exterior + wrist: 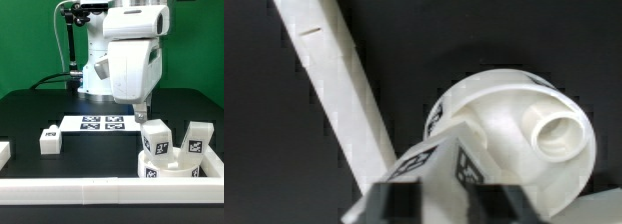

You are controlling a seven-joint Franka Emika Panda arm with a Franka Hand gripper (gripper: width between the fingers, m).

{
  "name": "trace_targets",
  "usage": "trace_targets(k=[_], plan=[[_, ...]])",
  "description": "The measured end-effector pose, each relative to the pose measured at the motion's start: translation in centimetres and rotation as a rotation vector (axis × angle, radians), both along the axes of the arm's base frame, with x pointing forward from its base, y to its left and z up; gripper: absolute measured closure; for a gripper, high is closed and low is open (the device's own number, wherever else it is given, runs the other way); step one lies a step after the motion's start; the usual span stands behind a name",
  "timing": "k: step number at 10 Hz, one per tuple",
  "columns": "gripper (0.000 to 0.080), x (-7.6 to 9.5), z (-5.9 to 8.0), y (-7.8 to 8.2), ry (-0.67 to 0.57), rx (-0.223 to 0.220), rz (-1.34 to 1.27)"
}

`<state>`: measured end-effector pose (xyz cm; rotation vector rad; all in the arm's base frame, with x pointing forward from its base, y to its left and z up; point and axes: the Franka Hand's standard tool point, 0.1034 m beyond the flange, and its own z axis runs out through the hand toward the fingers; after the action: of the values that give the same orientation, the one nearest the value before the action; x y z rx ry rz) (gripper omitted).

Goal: Assemble stool

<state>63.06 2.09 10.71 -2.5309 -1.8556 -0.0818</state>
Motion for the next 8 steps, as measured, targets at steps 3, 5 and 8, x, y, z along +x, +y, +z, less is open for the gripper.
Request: trace_targets(k=[3,5,8], plan=[[0.0253,0.2,-0.1,0.1,0.02,-0.01,0.029],[0.0174,0.2,-0.2,0.0,0.021,-0.011,0.028],[0.0151,1.2,-0.2,1.2,0.022,-0.013,0.128]])
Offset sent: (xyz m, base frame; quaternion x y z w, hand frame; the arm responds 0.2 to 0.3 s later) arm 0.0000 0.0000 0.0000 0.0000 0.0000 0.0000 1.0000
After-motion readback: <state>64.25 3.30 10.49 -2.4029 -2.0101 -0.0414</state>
